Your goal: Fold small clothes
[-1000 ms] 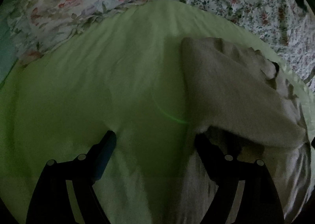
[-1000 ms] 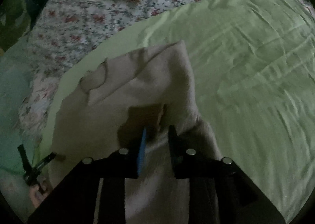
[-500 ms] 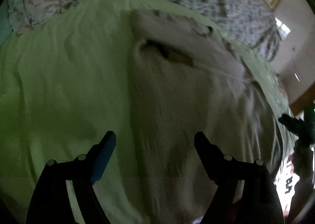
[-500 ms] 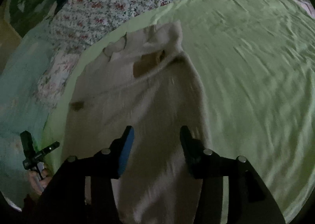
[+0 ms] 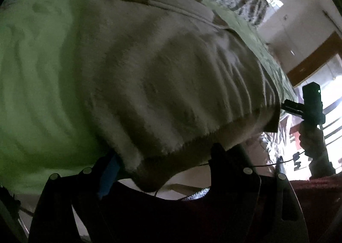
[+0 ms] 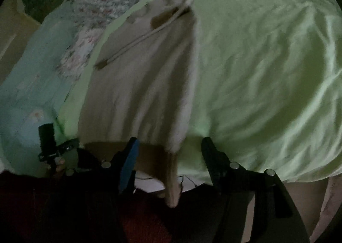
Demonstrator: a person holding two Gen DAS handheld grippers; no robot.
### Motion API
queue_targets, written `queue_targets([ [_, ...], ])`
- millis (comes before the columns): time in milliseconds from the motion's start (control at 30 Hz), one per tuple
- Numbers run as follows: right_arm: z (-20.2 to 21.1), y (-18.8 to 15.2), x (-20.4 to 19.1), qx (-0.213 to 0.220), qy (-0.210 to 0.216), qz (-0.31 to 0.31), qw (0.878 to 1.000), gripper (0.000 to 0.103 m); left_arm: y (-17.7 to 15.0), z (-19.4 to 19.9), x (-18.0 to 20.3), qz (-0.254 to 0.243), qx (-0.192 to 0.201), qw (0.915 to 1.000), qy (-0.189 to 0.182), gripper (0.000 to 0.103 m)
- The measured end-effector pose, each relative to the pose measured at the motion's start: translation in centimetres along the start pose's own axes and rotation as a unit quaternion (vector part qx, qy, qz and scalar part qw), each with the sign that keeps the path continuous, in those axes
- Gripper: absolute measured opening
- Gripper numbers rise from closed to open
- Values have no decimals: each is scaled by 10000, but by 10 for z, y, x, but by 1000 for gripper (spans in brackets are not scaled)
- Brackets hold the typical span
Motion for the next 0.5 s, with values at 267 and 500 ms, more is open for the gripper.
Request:
queue_targets([
  [267,-24,-8,-20,-185,216,539,9981,57,6,4,-15,315,212,9985,-401,35],
  [500,-20,-10,-8,-270,8,549,9981,20,1,5,-21,348,109,9982,-484,27],
])
Point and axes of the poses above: each gripper's, at about its wrist camera, not at the fingertips, and z roughly against the way its jaws point, x to its right, y to its top, the point moved 4 cm from there along -z, roughly the way its jaws point, and after that the axes turned 3 degrees about x, right-handed, at the moved point
